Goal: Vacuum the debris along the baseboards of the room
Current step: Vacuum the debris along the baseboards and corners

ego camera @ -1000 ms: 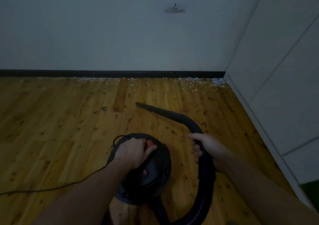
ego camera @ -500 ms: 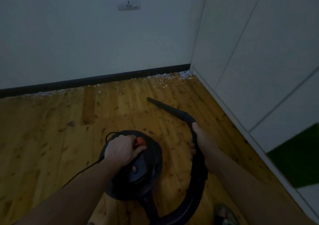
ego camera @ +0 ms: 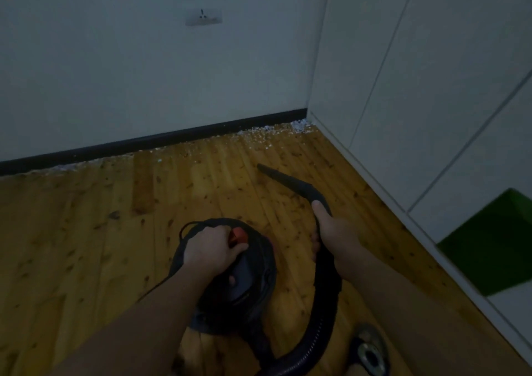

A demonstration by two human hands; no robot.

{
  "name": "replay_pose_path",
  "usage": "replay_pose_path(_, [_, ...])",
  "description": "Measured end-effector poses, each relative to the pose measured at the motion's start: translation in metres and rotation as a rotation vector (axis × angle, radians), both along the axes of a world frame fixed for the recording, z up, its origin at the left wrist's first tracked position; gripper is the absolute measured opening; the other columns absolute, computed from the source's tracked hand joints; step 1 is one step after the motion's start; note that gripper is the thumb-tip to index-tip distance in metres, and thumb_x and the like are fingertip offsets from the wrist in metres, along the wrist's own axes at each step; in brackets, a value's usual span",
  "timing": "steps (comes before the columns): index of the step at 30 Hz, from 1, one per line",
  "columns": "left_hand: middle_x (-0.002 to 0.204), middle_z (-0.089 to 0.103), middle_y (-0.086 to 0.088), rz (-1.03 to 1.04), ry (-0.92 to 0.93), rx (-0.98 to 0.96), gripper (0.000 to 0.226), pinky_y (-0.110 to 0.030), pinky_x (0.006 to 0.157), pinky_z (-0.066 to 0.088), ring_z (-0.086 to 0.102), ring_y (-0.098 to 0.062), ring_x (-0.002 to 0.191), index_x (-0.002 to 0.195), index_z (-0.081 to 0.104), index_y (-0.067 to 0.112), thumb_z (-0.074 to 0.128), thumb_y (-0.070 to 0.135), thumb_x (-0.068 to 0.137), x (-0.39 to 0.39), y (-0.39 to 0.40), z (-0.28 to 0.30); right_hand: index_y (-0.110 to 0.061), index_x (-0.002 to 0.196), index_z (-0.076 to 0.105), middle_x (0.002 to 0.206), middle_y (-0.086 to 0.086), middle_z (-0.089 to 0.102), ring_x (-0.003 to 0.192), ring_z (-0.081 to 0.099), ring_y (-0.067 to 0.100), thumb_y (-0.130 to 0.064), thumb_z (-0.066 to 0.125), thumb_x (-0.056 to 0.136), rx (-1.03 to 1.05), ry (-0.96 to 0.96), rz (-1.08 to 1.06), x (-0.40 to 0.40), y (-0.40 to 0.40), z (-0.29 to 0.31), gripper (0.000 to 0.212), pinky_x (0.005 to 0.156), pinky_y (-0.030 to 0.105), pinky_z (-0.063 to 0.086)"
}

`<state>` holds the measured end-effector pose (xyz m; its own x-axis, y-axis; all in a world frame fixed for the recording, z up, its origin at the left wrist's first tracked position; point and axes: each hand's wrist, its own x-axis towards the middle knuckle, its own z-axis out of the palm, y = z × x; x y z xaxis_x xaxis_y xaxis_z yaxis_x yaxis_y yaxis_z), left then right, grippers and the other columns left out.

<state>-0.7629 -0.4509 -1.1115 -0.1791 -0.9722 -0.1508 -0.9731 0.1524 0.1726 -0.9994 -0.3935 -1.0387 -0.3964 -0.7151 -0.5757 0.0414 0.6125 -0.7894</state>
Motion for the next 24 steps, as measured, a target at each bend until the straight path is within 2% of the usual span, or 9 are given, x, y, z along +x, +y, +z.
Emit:
replay_pose_path(4, [0.085,0.062,0.008,-0.009,-0.004,-0.038,0.047,-0.034,0.068,0.056,0.064,-0.016,0.080,0.092,0.058,0.029,0.053,0.076,0.089,-0.005,-0.001,0.000,-0.006,0.067,0.058,0.053,0.009,0.057,0.049,0.056,0.025,-0.061,0.056,0.098,-0.004,0.018,0.006,0.002,-0.011,-0.002,0.063,0.057,0.035,0.051])
replay_pose_path(8, [0.093,0.065,0.005,-0.014,0.035,-0.036,0.046,-0.035,0.071,0.052,0.066,-0.020,0.089,0.096,0.059,0.028,0.053,0.074,0.090,-0.010,-0.014,-0.003,-0.006,0.067,0.059,0.055,0.009,0.057,0.050,0.055,0.024,-0.061,0.058,0.097,-0.007,0.023,-0.012,0.000,-0.034,-0.003,0.063,0.056,0.034,0.051])
replay_pose_path(12, [0.099,0.067,0.003,-0.004,0.048,-0.036,0.046,-0.035,0.070,0.050,0.066,-0.022,0.092,0.097,0.059,0.027,0.054,0.072,0.091,-0.018,-0.037,-0.002,-0.006,0.063,0.060,0.054,0.008,0.058,0.053,0.056,0.025,-0.060,0.062,0.095,-0.018,0.017,-0.066,-0.002,-0.061,-0.005,0.064,0.062,0.039,0.052])
replay_pose_path(20, [0.099,0.068,0.002,0.007,0.064,-0.016,0.042,-0.035,0.070,0.047,0.067,-0.024,0.094,0.093,0.056,0.029,0.056,0.071,0.091,-0.022,-0.068,0.000,-0.005,0.070,0.061,0.059,0.009,0.058,0.052,0.055,0.023,-0.060,0.060,0.096,-0.017,0.027,-0.064,-0.003,-0.091,-0.008,0.061,0.054,0.032,0.050])
replay_pose_path(24, [0.100,0.068,0.002,0.034,0.082,-0.002,0.039,-0.034,0.070,0.046,0.067,-0.023,0.094,0.092,0.054,0.030,0.057,0.069,0.091,-0.021,-0.082,0.004,-0.006,0.067,0.060,0.056,0.008,0.058,0.051,0.055,0.023,-0.060,0.059,0.097,-0.027,0.024,-0.066,-0.005,-0.106,-0.006,0.061,0.056,0.033,0.049])
